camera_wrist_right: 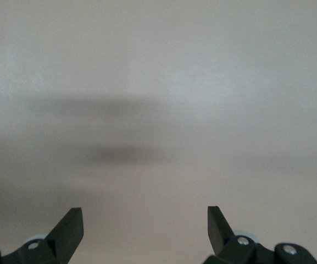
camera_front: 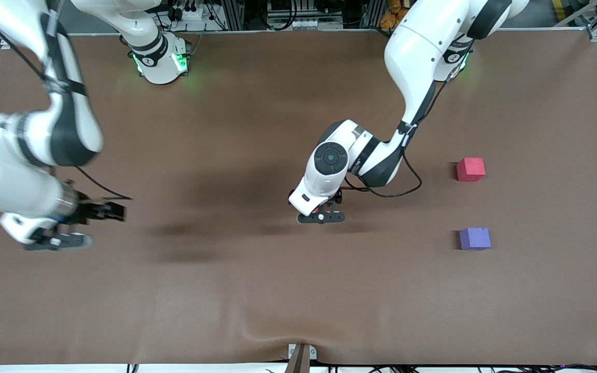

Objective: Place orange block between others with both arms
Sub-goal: 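Grasp the orange cube with the left gripper while the right gripper withdraws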

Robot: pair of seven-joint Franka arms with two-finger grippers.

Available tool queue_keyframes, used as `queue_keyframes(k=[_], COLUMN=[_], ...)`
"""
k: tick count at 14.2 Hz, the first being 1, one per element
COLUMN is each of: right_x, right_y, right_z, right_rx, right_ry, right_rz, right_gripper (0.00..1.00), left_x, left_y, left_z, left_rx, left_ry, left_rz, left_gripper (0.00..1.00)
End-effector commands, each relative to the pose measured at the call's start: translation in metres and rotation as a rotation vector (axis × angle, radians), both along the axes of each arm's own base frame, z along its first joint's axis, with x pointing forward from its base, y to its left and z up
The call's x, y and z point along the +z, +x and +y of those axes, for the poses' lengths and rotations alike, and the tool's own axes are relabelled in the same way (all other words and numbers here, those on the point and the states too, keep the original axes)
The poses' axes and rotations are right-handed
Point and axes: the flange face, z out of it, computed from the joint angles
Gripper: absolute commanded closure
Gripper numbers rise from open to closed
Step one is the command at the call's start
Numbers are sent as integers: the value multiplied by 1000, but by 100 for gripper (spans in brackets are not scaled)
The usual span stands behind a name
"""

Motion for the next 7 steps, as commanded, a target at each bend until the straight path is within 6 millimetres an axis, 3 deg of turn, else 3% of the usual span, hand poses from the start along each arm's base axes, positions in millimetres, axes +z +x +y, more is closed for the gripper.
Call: queue_keyframes(k=[1,3,4,6,7], right_x=[37,77,99,139,152], right_y=[-24,-41,-52,-70,-76], right_z=[-18,-23,-29,-33,-35], right_rx=[-18,-31,-42,-51,-55], right_ry=[18,19,21,25,27], right_rz=[-4,16,32,48,71], right_gripper=[0,0,0,0,0], left_x=[-7,-17,-20,-26,-27], left_y=[1,0,-2,0,-1], left_z=[-5,-4,-5,-2,-2], left_rx=[5,0,-1,-14,-38], left_ry=[14,23,25,28,27], left_rz=[-12,-2,3,7,7], left_gripper=[0,0,5,31,58])
